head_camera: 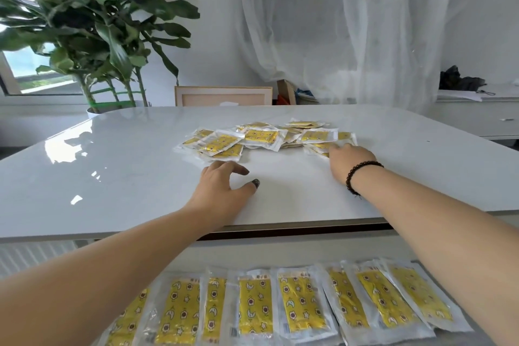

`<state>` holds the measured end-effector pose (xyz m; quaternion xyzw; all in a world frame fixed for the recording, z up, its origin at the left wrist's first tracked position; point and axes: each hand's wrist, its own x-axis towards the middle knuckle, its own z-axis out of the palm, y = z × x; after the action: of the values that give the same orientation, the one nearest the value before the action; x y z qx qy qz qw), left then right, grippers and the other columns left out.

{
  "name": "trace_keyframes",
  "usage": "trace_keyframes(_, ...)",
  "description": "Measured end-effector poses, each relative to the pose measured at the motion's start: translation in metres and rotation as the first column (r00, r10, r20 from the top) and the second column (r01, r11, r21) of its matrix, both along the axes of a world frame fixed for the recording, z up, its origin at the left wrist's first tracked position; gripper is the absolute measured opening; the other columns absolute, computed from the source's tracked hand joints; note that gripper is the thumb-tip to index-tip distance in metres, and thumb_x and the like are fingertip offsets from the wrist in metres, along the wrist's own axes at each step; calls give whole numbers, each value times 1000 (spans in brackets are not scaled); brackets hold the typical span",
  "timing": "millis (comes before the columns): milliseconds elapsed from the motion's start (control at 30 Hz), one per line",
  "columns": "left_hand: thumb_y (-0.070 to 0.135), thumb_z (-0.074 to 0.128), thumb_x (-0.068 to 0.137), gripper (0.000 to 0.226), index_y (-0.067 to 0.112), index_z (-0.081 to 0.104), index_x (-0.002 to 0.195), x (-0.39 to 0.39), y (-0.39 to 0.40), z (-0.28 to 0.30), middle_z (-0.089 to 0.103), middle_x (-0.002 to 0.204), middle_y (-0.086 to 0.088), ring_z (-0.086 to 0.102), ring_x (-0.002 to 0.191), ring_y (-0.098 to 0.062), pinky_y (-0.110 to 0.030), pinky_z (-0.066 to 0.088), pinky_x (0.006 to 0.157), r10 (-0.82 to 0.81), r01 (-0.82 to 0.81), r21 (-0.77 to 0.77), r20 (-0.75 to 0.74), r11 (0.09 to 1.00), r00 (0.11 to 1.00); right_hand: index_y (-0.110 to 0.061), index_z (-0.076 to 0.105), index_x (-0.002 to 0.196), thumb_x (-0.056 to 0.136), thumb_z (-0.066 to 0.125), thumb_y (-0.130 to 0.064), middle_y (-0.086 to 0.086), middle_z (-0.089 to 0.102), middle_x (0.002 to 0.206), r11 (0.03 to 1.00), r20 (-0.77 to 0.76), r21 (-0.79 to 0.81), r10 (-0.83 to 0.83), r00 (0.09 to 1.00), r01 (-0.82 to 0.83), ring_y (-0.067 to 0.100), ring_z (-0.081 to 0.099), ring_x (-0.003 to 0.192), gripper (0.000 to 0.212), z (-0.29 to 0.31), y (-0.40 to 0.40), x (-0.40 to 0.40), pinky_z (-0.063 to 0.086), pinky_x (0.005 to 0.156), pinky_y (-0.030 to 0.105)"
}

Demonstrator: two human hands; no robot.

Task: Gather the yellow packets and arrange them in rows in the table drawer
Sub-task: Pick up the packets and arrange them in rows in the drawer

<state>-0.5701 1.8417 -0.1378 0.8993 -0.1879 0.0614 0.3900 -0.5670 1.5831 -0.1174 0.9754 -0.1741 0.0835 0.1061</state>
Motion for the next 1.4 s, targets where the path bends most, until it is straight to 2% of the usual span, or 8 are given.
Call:
trace_keyframes(167,30,65,87,13,28,68,99,-4,4,0,54,121,8,54,109,-16,-27,41,90,-6,1,-133,-37,991,999,-1,49,121,85,42,10,14,61,112,967,-23,-208,147,989,-148,29,63,94,39,1,16,-13,44,64,33)
trace_keyframes(367,20,59,88,13,29,68,89,-19,9,6,55,114,5,51,104,-15,-23,37,81,-33,29,-66,-65,997,997,-2,47,120,84,42,12,15,62,109,945,-54,-186,262,963,-268,30,64,93,38,9,32,-49,42,63,31)
trace_keyframes(600,29,53,95,26,25,59,120,-46,14,26,51,127,5,53,110,-22,-29,45,83,-48,58,54,-181,997,982,-8,45,109,85,41,7,10,50,90,955,17,62,289,957,-290,26,48,77,29,26,59,-89,41,63,32)
trace_keyframes(767,30,55,95,46,16,44,137,-72,21,43,52,132,1,55,93,-12,-22,44,75,-68,50,-65,-323,997,944,-13,36,78,88,49,-5,7,48,80,927,134,228,274,952,-299,26,48,73,18,36,80,-105,33,49,27)
trace_keyframes(867,28,56,95,52,12,37,141,-86,25,47,56,124,-4,55,91,-15,-20,47,71,-64,6,-137,-424,991,903,-12,40,76,89,57,-24,4,46,76,867,218,374,263,940,-329,23,47,71,25,44,95,-114,37,58,24)
trace_keyframes(1000,18,57,94,54,7,34,142,-98,26,47,59,120,-10,64,100,-23,-33,55,87,-115,-132,-379,-562,916,819,-10,50,87,86,54,-8,3,51,78,761,301,552,198,933,-340,21,51,75,5,53,116,-123,38,56,21)
trace_keyframes(1133,33,46,100,52,9,33,144,-115,27,55,47,130,-12,61,107,-29,-41,57,79,-206,-213,-536,-616,817,761,-10,54,74,82,52,1,1,53,70,653,361,677,106,926,-339,13,51,64,14,57,134,-130,35,46,17)
trace_keyframes(1400,64,32,94,47,25,59,97,-135,41,77,59,118,-18,66,102,-45,-65,49,89,-433,-285,-731,-622,620,653,-12,57,76,84,55,-5,0,55,72,575,455,659,208,866,-484,13,51,64,10,60,173,-165,38,52,17)
